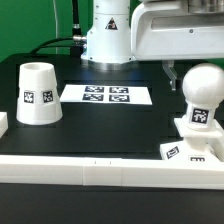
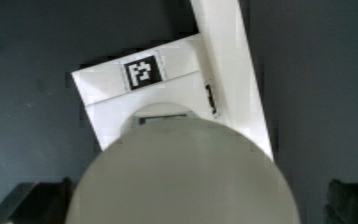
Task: Assemble lamp
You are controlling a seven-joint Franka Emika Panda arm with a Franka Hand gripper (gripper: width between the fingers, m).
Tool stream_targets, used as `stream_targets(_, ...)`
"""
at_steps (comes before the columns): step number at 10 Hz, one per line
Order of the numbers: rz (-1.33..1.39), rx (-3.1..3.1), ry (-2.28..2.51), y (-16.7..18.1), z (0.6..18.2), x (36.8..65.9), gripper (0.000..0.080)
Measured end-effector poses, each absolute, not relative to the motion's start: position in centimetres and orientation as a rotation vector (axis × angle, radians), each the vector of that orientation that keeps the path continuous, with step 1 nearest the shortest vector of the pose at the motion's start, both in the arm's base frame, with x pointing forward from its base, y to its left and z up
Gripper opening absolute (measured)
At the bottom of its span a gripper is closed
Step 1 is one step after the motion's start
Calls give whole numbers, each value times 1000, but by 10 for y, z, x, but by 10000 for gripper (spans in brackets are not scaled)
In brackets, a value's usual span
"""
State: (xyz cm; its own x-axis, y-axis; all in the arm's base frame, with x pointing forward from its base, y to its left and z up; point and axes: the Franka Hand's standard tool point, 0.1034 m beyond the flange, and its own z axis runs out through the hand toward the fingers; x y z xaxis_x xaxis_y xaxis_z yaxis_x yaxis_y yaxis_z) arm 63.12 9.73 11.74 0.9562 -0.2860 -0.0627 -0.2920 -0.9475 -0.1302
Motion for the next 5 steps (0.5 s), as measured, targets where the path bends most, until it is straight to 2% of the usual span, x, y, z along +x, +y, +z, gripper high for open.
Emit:
stream_targets(3,41,-3000,102,96,117,631,699)
stream_targets(5,-29,-3042,-366,96,118,635,699)
